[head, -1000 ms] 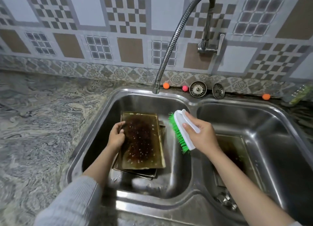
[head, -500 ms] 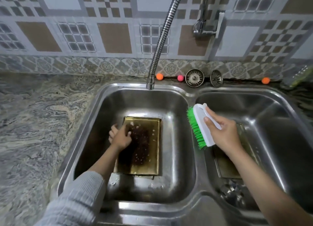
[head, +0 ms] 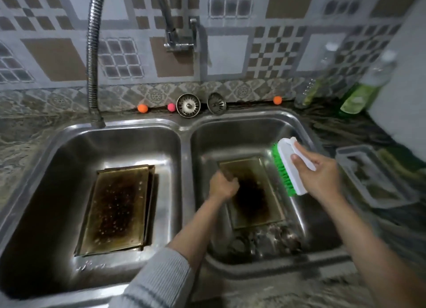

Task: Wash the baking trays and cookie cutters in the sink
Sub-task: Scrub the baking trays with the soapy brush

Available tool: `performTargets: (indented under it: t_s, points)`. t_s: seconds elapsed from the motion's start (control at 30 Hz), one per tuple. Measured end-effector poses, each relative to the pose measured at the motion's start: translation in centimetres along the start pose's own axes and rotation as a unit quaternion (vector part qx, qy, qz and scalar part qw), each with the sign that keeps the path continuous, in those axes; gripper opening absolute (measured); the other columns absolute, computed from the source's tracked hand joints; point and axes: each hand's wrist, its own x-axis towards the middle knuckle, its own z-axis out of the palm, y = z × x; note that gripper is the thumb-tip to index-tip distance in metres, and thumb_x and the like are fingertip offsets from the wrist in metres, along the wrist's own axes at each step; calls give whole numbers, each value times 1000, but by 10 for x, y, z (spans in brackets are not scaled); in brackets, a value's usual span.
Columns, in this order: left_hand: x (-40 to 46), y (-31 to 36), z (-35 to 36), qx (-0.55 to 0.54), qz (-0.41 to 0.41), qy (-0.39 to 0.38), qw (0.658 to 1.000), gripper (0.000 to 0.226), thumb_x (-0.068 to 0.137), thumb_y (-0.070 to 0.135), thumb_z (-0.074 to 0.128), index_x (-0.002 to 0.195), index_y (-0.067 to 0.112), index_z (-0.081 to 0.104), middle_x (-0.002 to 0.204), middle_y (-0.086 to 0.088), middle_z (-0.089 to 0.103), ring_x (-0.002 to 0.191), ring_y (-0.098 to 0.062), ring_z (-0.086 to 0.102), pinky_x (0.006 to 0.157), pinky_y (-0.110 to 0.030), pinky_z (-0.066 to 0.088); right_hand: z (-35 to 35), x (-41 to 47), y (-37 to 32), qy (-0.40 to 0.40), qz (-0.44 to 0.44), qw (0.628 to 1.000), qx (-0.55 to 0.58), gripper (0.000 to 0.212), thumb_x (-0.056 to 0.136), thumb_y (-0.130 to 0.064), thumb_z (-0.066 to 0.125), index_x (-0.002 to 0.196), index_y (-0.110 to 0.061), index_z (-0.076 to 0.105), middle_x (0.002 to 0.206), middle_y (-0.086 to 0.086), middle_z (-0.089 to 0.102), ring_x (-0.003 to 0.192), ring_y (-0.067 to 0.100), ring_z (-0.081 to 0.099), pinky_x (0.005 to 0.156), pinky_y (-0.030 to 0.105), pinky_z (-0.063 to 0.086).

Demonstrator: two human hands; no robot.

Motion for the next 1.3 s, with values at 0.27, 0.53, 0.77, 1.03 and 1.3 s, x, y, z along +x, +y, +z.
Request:
performTargets:
  t_s: [0.27,0.53,0.77,1.03,1.3]
  points:
    - [24,-40,75,198,-162,45,966,46,88,19,61,129,4,46,135,-18,41,121,-37,47,99,-41,43,-115,43,44,69,-39,996,-27,32,89,-20,64,121,-20,64,113,-15,57,104,-8,52,84,-5,34]
    - [23,-23,94,134,-186,173,958,42,86,12,61,123,1,45,130,-24,41,109,-46,53,94,-50,43,-175,79,101,3,11,994,-112,33,88,-22,65,121,-22,65,125,-5,60,114,2,53,89,8,34]
    - [7,33,97,8,-50,249,967,27,89,4,52,116,4,47,113,-15,54,96,-27,57,77,-34,44,-154,87,132,-59,44,987,-141,35,91,-30,61,125,-26,62,126,2,63,114,21,58,84,24,46]
    - [-13,69,93,-35,45,289,956,34,92,7,51,124,19,49,99,4,57,90,-21,63,78,-38,54,-146,84,137,-78,39,980,-176,35,92,-34,57,127,-33,59,122,-1,65,108,23,61,78,36,55]
    - [-36,79,84,-95,65,301,947,52,92,-3,46,135,27,50,103,1,61,97,-20,63,86,-39,55,-147,83,126,-82,56,981,-168,33,91,-34,58,125,-34,61,129,-5,61,116,20,57,84,35,54]
